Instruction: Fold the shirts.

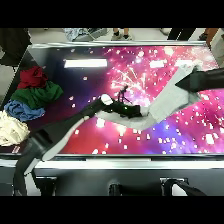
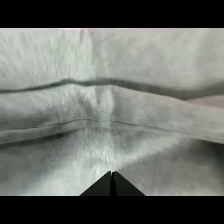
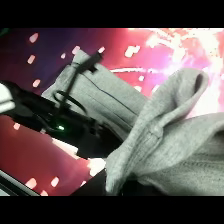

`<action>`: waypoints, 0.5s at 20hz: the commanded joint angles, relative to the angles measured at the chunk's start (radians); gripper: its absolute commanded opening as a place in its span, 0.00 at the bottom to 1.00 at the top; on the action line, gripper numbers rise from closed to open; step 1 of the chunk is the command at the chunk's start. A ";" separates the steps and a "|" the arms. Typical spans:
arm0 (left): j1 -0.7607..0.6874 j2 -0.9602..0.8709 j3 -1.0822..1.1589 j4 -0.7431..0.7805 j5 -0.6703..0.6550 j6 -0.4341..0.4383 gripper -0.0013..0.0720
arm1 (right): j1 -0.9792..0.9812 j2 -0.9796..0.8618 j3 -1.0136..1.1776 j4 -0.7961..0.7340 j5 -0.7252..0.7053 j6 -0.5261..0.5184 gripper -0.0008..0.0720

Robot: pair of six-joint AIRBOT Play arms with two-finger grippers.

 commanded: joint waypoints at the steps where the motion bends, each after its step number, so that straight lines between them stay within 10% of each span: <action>1: 0.141 0.141 0.001 0.281 -0.125 -0.004 0.05 | 0.115 -0.080 0.001 0.010 -0.073 0.001 0.07; 10: 0.557 0.718 0.001 0.418 -0.358 0.047 0.06 | 0.578 -0.523 0.001 0.254 -0.514 0.059 0.07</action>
